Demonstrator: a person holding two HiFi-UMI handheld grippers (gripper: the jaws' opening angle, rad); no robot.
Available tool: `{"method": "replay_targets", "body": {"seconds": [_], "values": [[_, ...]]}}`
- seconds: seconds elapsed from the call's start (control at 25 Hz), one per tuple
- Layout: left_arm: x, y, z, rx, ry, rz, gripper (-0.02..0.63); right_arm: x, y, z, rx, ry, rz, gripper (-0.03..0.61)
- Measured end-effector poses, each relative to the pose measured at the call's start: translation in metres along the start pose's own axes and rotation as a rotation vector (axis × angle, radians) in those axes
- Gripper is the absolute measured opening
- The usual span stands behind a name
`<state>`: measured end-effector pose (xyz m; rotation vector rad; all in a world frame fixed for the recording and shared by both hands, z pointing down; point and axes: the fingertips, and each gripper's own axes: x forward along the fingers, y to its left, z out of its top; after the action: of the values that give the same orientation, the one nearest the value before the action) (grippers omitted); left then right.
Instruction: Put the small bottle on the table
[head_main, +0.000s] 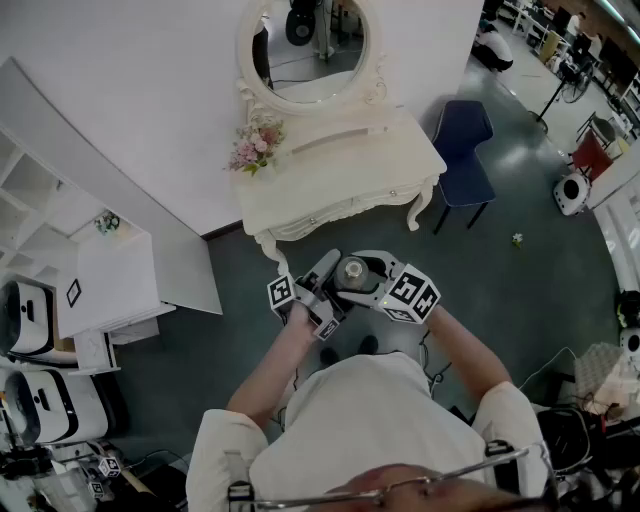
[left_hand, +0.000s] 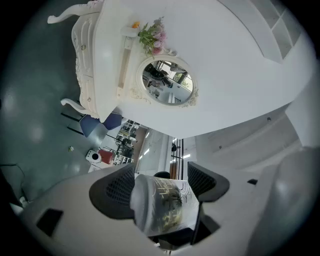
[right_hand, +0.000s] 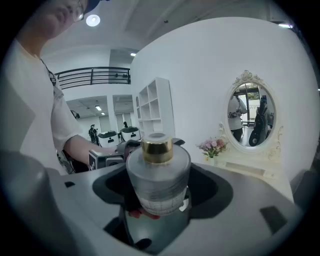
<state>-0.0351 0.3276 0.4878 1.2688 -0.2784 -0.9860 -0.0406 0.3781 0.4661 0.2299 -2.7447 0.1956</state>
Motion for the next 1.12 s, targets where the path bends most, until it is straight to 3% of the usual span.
{"method": "replay_targets", "body": {"seconds": [1.12], "values": [[0.054, 0.027, 0.006, 0.025, -0.045, 0.002, 0.322, -0.029, -0.052, -0.015, -0.016, 0.014, 0.049, 0.342]]}}
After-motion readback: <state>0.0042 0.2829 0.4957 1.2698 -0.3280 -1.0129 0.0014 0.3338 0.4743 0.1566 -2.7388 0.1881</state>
